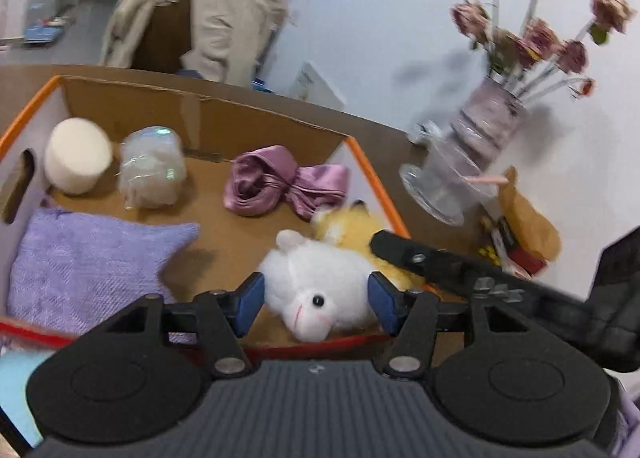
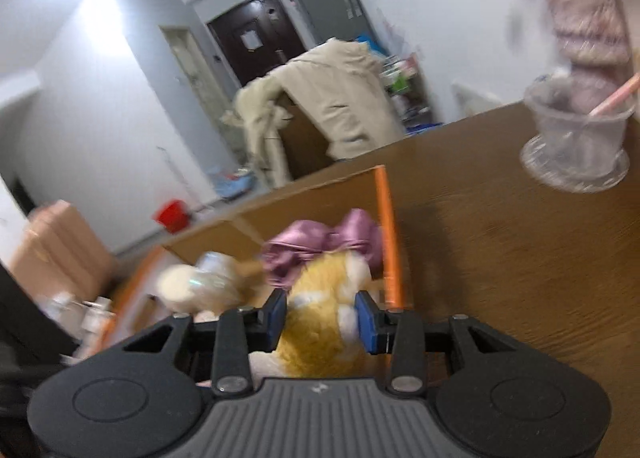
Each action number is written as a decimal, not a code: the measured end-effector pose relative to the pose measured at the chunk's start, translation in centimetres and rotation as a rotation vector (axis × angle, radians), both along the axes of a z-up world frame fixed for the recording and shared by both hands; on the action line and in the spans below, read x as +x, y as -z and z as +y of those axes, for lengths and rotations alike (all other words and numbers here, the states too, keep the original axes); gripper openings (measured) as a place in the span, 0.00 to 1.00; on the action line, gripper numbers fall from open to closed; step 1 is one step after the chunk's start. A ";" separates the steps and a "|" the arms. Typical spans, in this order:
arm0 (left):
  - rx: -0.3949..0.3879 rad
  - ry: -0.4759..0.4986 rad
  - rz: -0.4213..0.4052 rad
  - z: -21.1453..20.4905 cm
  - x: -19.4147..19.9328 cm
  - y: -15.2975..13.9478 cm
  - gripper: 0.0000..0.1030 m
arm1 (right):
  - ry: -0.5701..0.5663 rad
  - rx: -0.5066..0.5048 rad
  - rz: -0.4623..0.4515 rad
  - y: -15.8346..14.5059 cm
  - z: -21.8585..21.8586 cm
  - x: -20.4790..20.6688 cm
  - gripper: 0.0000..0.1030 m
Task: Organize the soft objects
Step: 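Lift the plush sheep into the box with the right gripper while the left gripper holds its head, then grasp the pink-and-cream sponge block with the left gripper, then carry the sponge block into the box with both grippers and open them, then grasp the light blue fluffy ball with both grippers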
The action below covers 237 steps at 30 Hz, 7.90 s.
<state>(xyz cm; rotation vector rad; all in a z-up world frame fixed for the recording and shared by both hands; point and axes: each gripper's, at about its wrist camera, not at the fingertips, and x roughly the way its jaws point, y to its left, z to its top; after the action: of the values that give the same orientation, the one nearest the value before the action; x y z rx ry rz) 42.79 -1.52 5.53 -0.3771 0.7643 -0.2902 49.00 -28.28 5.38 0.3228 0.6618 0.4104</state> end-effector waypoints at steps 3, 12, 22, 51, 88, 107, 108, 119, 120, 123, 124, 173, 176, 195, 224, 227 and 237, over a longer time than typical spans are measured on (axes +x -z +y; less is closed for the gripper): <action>0.002 -0.015 -0.047 0.6 -0.7 -0.8 0.63 | 0.041 -0.092 -0.026 -0.1 0.8 -0.4 0.26; 0.048 -0.027 -0.202 2.1 -9.0 -5.9 0.70 | 0.050 -0.117 -0.205 -6.3 0.5 -6.5 0.42; 0.252 -0.120 -0.542 2.8 -25.3 -4.6 0.93 | 0.023 -0.130 -0.442 -7.3 0.4 -22.0 0.75; 0.301 -0.103 -0.355 4.8 -28.7 3.7 0.97 | -0.009 -0.208 -0.319 2.4 4.7 -29.9 0.85; 0.126 -0.004 -0.423 1.4 -15.7 -0.6 0.38 | -0.040 -0.145 -0.164 3.0 4.7 -21.2 0.53; -0.084 -0.525 -0.094 13.3 -25.3 5.5 0.36 | -0.336 -0.029 -0.013 3.2 11.8 -24.7 0.35; -0.090 -0.508 -0.097 12.9 -25.2 5.7 0.36 | -0.317 -0.022 -0.018 2.9 11.4 -25.0 0.35; -0.114 -0.368 -0.088 8.5 -20.9 5.8 0.40 | -0.223 -0.071 -0.018 3.5 9.2 -26.3 0.42; -0.107 -0.367 -0.083 8.7 -21.4 5.7 0.43 | -0.176 -0.071 -0.007 3.7 8.7 -25.9 0.42; -0.138 -0.306 -0.039 9.6 -22.9 5.8 0.43 | -0.052 -0.092 0.001 3.7 7.4 -24.9 0.40; -0.138 -0.281 -0.025 9.7 -23.5 5.8 0.43 | -0.020 -0.090 -0.004 3.7 7.0 -24.6 0.40; -0.030 -0.114 -0.049 5.1 1.9 1.9 0.47 | -0.168 -0.089 0.057 0.3 6.0 3.9 0.37; 0.021 -0.136 -0.092 5.4 0.9 0.4 0.47 | -0.118 -0.126 0.001 -0.3 6.1 3.2 0.40; 0.212 -0.125 -0.331 9.6 -23.9 -2.6 0.79 | -0.176 -0.134 -0.325 -6.5 3.3 -22.4 0.58; 0.137 -0.031 -0.259 16.8 -14.2 2.4 0.78 | -0.120 -0.190 -0.259 -0.3 13.8 -24.7 0.61; 0.001 -0.018 -0.202 18.2 -12.4 4.3 0.72 | -0.146 -0.176 -0.216 0.5 15.7 -21.8 0.54; -0.211 0.004 -0.104 19.6 -10.4 7.0 0.48 | -0.173 -0.123 -0.124 2.5 18.6 -16.7 0.31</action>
<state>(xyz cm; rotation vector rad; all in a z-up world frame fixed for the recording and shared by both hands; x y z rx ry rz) 32.39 18.04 -1.51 -0.5556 0.6342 -0.3926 32.33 -9.64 2.89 0.1227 0.5922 0.5483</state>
